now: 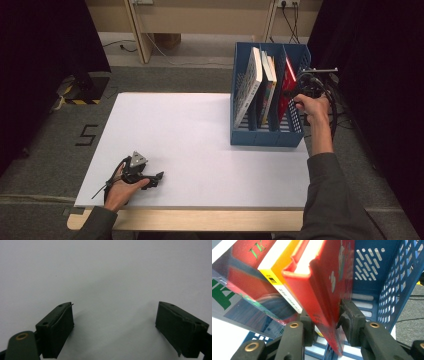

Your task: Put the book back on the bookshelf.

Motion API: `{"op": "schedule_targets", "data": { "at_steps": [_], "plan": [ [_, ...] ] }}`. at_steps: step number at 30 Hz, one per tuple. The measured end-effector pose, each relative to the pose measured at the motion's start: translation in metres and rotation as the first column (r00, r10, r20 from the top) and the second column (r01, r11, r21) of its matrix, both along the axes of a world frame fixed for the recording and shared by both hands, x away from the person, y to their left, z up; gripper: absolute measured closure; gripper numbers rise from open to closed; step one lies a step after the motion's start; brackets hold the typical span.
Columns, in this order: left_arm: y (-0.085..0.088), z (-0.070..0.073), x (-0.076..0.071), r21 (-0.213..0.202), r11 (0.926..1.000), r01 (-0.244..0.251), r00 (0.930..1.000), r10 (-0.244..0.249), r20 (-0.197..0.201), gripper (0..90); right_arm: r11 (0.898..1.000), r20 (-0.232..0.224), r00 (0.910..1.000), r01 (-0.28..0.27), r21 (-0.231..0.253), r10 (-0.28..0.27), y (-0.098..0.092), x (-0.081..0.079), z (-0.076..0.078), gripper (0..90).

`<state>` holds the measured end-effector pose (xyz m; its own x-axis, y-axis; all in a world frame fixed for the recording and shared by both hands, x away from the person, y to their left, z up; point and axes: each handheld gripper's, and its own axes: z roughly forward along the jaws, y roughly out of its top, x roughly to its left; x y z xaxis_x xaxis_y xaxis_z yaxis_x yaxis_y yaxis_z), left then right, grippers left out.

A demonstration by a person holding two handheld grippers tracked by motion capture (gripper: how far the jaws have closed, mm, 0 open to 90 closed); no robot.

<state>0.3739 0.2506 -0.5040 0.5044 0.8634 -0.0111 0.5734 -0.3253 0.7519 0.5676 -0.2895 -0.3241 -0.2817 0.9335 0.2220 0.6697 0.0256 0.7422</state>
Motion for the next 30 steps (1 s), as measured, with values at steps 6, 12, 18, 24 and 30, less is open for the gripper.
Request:
{"op": "schedule_targets", "data": {
  "at_steps": [6,12,18,24,30],
  "plan": [
    [0.0,0.0,0.0,0.001,1.0,0.0,1.0,0.0,0.0,13.9,1.0,0.006,1.0,0.003,-0.011,-0.003,0.0,0.003,-0.002,66.7],
    [0.0,0.0,0.0,0.0,1.0,0.002,1.0,-0.002,0.0,13.9,1.0,-0.014,0.9998,-0.012,-0.023,0.012,0.004,0.001,-0.004,60.3],
    [0.0,0.0,0.0,-0.001,1.0,0.003,1.0,-0.003,-0.002,13.8,0.999,-0.02,0.999,-0.041,-0.027,0.041,0.003,-0.01,-0.012,48.3],
    [0.0,0.0,0.0,-0.002,1.0,0.003,1.0,-0.003,-0.002,13.7,0.999,-0.001,0.9995,-0.031,-0.03,0.031,-0.007,-0.028,-0.015,41.8],
    [0.0,0.0,0.0,-0.004,1.0,0.004,1.0,-0.004,-0.003,13.5,0.998,-0.003,0.9981,-0.062,-0.002,0.062,-0.011,-0.046,-0.027,38.5]
  ]
}}
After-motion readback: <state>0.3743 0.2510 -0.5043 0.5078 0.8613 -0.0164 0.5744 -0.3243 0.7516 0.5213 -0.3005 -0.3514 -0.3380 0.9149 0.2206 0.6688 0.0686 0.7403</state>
